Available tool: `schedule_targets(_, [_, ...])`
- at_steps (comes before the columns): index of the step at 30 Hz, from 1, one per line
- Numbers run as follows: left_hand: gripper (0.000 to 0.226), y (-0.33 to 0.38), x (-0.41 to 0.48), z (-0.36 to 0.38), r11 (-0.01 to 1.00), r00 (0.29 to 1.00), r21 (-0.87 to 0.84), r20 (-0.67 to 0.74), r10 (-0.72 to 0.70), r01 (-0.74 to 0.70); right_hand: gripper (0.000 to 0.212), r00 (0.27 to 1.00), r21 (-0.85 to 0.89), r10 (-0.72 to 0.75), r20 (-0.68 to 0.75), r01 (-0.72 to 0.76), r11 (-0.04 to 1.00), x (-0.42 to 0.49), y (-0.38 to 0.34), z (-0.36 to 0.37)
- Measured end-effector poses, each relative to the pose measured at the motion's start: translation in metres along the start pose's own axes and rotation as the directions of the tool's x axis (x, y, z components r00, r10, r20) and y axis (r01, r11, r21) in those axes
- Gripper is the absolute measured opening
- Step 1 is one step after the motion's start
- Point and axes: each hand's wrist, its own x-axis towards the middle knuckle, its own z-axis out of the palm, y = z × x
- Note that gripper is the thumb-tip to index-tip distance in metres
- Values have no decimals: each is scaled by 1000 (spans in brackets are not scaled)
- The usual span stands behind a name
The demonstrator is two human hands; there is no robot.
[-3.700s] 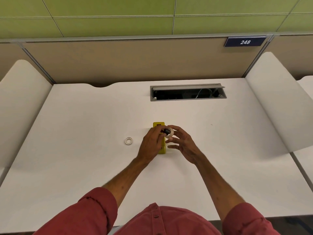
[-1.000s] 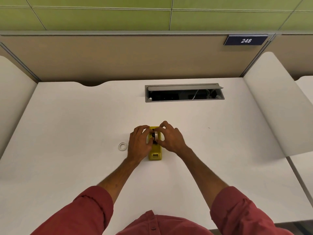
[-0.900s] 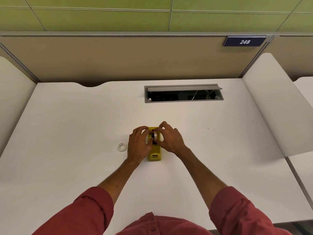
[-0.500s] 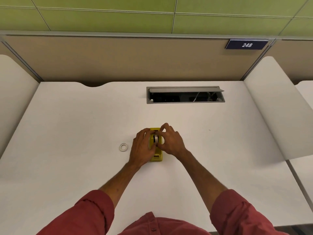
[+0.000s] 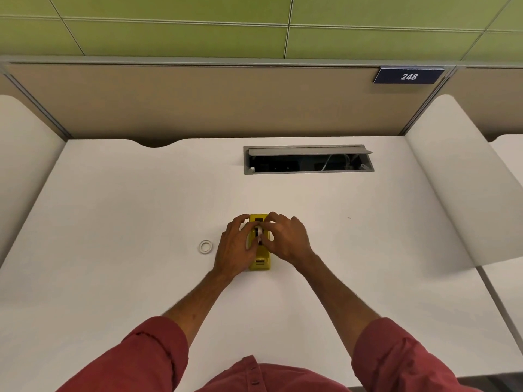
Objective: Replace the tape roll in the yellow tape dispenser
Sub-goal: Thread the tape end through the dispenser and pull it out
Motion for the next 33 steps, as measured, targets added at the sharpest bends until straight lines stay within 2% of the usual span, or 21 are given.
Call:
schedule_targets(7, [41, 1, 1, 2, 1000, 1000, 12, 19, -9, 8, 38, 1000, -43, 17, -13, -17, 999, 4, -5, 3])
schedule_targets(16, [41, 1, 0, 3, 999, 1000, 39, 6, -3, 2, 35, 997, 44, 16, -74, -13, 999, 5, 5, 2])
schedule_targets(22, [44, 2, 2, 0, 1000, 1000, 9, -1, -2, 2, 33, 998, 31, -17, -68, 19, 999, 4, 7, 1])
schedule_targets(28, [44, 1, 4, -2, 995, 1000, 95, 19, 1, -3, 35, 997, -5, -17, -72, 16, 1000, 8, 5, 1])
schedule_targets(33, [48, 1, 4, -2, 996, 1000, 94, 24, -13, 11, 37, 997, 16, 18, -72, -17, 1000, 10, 3, 3])
